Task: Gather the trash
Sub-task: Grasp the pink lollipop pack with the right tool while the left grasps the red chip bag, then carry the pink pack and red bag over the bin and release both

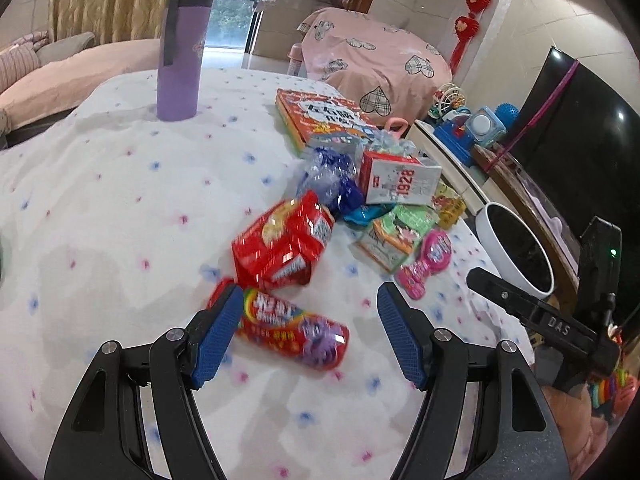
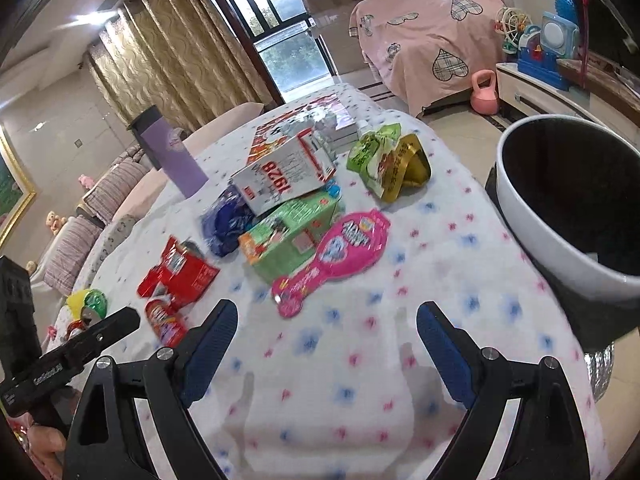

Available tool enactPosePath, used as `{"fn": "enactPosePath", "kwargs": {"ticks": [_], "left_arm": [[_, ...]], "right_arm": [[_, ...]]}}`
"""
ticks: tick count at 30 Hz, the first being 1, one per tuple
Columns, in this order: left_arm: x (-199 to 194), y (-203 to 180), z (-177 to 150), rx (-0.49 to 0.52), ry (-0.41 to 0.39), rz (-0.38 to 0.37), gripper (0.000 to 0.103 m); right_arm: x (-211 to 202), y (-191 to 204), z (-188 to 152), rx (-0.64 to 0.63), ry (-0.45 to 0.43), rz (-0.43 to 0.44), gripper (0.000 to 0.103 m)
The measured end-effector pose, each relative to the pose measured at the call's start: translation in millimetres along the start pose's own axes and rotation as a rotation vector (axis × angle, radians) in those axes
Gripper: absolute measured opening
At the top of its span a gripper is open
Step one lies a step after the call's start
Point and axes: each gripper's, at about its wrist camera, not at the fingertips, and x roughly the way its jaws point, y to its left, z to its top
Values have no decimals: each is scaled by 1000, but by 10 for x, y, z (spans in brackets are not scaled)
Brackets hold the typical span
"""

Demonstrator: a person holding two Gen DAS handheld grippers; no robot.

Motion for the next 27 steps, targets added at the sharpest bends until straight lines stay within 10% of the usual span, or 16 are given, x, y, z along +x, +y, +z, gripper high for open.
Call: {"fn": "enactPosePath", "kwargs": {"ticks": [12,17,27], "left_arm": [[391,86,223,28,40,40,70],[435,0,201,69,59,7,26],[158,-286,161,79,29,-76,23]], "right_arm": [[595,88,225,-59,78,-114,71],[614,89,239,-69,61,-143,50],[243,-100,139,-20,14,-86,50]]}}
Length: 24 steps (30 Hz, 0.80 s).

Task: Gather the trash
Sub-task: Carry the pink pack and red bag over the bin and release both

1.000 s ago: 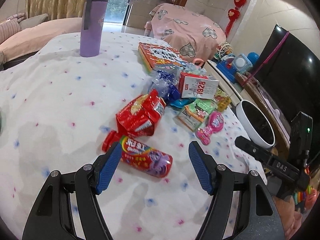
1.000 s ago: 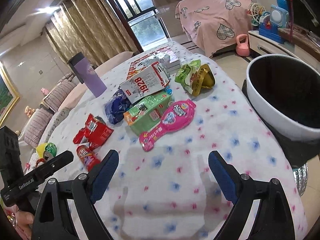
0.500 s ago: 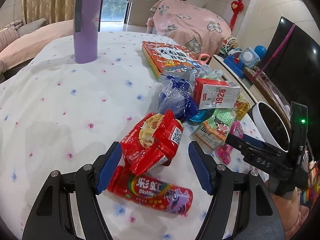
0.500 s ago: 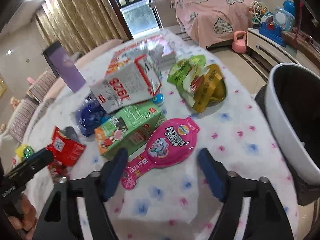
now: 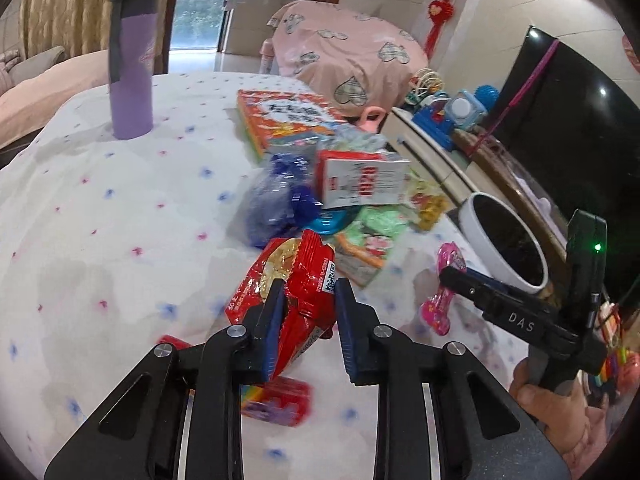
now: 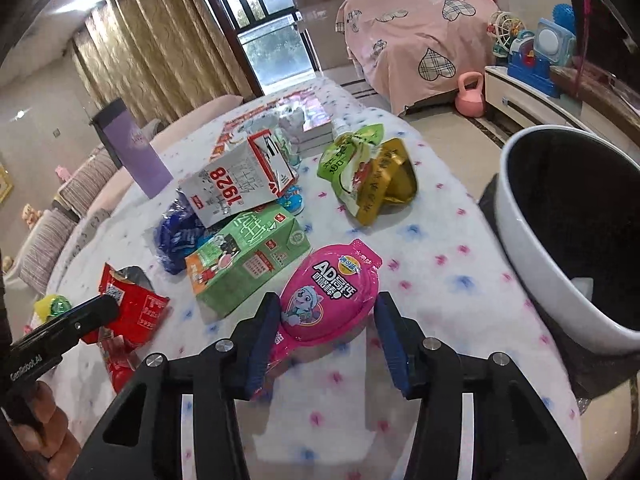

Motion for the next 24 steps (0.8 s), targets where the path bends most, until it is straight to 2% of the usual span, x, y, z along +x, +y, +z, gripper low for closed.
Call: {"fn": "enactPosePath", "kwargs": {"ticks": [11,24], "left_arm": [[-62,-571,-72,67,7,-93,23],[-16,-1134,-63,148,13,-154,23]], "right_arm": [[-576,-266,-123,26,-71,4,49],[-1049,-646,-207,84,-141,-22,49]]}}
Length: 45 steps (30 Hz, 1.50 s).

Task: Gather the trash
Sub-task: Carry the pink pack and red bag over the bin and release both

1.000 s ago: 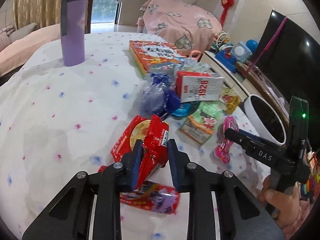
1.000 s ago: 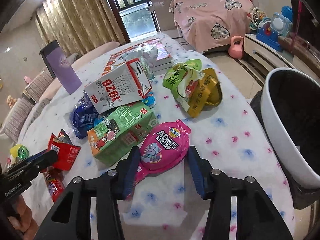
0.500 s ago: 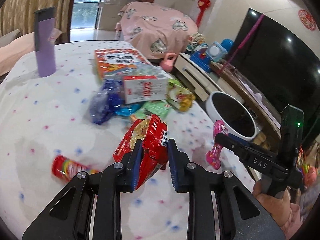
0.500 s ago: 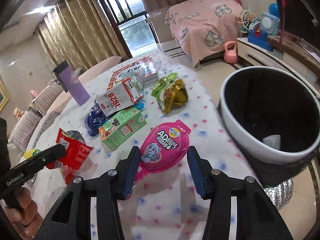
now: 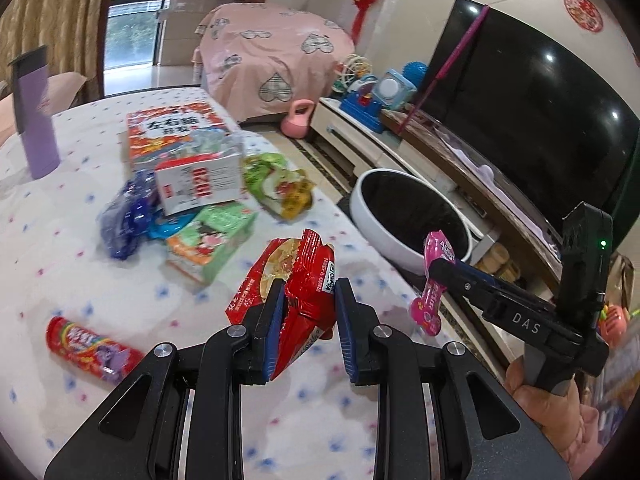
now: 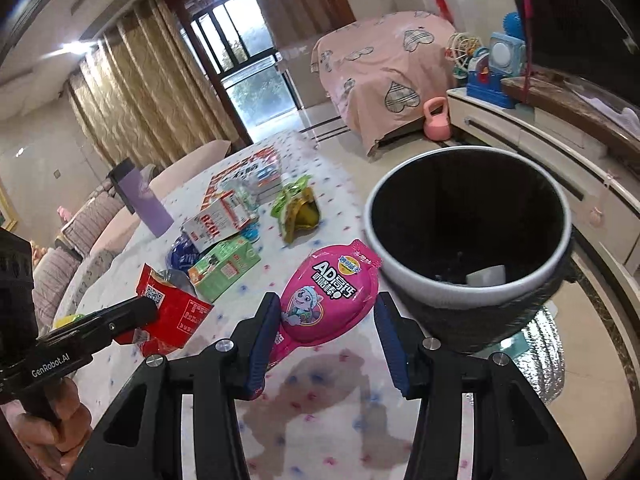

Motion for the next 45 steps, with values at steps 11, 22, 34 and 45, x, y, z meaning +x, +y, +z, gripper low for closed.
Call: {"fn": "enactPosePath", "kwargs": {"ticks": [11,22,34,45], "left_arm": [[204,-426,169,77,0,-33,23],[439,-756,407,131,0,-54,23],[756,-1041,609,167,14,-66,23],[1062,-1168,731,185,33,-59,23]], "right_arm": [[-225,-394,112,46,-47,-46,49],[-289,-738,284,71,-80,-83,49],[-221,-1073,488,77,-86,-130,49],[-83,-1220,582,62,-59,-148,49]]}}
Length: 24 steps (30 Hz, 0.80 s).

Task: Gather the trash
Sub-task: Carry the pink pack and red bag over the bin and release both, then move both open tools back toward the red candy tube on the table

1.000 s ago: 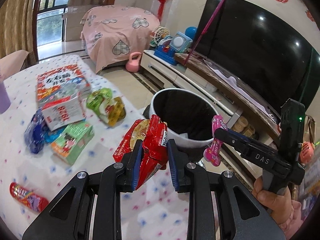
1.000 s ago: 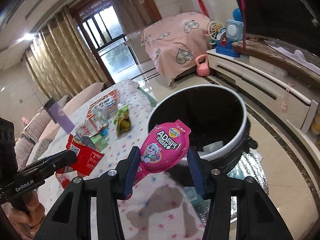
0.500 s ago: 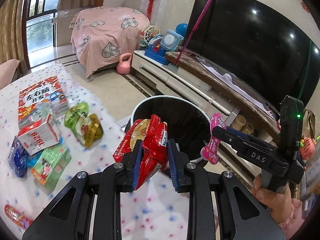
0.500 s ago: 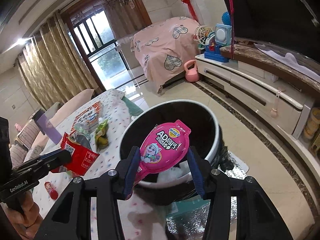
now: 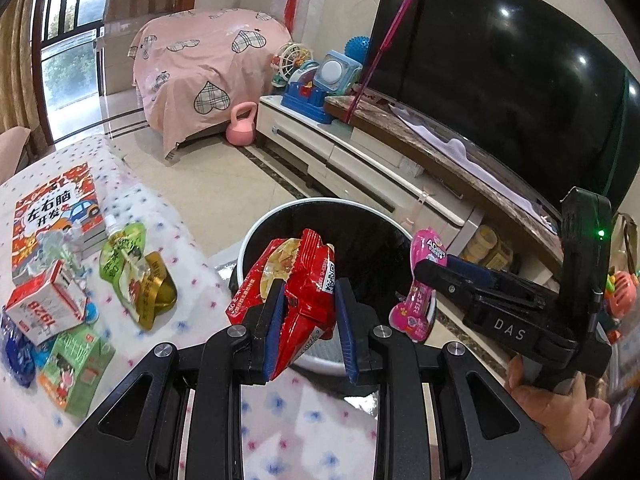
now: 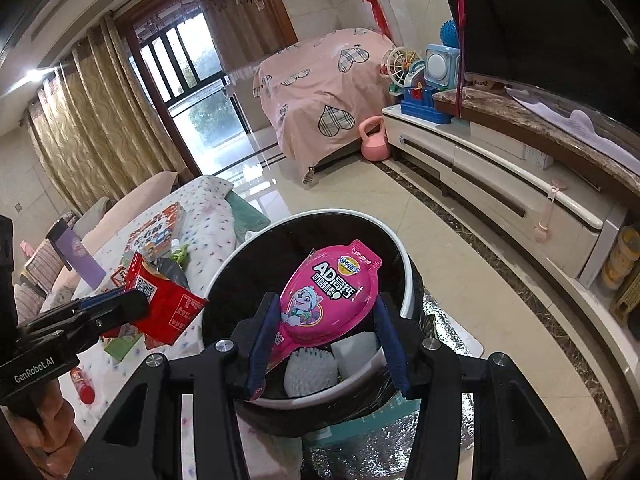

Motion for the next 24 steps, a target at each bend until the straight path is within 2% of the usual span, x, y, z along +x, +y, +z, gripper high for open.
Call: {"fn": "enactPosePath", "kwargs": {"ticks": [10,13,14,15,17,20,24], "left_arm": [[227,2,63,3,25,-5,25],[259,8,62,-8,36,-5,43],[256,17,54,-13,33,0,52],[234,32,46,-20,26,-2,54],[194,62,31,-28,22,-3,54],[106,135,-29,-51,18,-3,57],[-49,248,-169,-86,15,9,61]], "right_arm": [[200,-48,77,-29,46,-21,50],[237,-75,81,-27,59,-19,51],[248,-79,82,-24,63,-16,52],[256,-90,76,-19,69,-18,53],[261,-98,66,-12,73,-17,61],[202,-89,37,0,65,-12,63],[96,-49,1,22,45,4,74]]}}
